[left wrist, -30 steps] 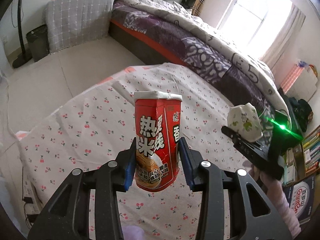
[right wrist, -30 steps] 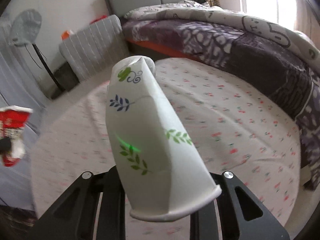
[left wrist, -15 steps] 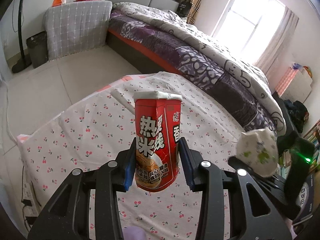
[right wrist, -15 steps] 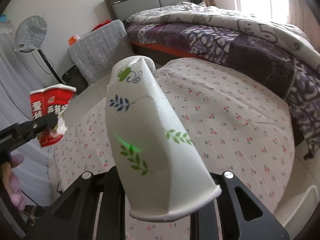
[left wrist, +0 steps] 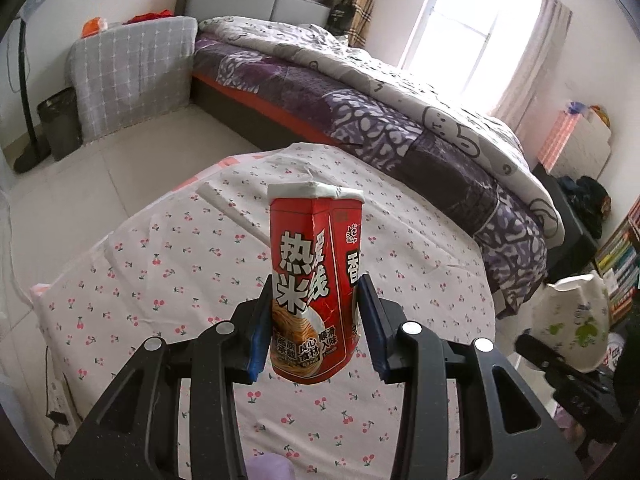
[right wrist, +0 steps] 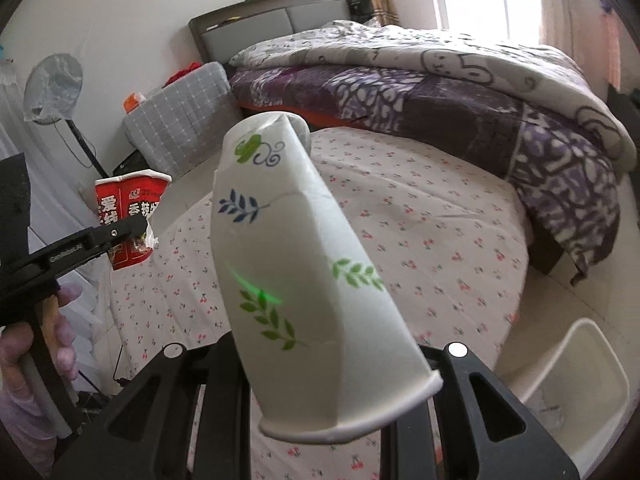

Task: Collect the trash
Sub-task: 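Carry the red noodle cup and white paper cup to the white bin and release both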

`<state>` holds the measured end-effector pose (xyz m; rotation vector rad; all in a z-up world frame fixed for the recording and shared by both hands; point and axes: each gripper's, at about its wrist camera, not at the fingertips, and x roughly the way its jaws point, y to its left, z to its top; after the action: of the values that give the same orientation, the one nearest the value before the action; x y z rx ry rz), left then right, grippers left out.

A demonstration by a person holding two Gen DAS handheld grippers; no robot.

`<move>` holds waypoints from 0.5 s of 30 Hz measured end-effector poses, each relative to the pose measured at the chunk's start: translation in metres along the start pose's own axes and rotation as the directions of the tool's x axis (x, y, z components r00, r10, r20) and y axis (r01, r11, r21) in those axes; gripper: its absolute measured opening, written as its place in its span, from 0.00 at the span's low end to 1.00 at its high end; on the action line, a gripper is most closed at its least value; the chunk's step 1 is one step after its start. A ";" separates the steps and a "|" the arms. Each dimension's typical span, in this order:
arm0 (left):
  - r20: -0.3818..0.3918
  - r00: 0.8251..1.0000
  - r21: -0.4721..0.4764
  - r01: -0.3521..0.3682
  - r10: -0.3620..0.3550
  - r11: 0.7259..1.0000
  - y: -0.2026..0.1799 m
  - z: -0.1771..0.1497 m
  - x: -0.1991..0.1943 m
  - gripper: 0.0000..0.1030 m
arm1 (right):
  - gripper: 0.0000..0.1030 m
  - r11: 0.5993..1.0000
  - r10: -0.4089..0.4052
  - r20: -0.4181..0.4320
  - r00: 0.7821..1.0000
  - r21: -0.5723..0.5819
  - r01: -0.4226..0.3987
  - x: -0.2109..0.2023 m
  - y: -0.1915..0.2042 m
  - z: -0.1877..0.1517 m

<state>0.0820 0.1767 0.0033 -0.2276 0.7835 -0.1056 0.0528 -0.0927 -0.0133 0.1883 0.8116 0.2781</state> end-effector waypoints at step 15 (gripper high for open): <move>0.009 1.000 0.101 0.017 -0.018 0.995 -0.053 -0.018 0.007 0.37 | 0.21 0.968 -0.103 0.056 0.993 0.234 0.087 -0.053 -0.101 -0.040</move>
<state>0.0734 0.1208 -0.0010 -0.1395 0.7640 -0.1595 0.0064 -0.2028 -0.0310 0.3744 0.7825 0.0858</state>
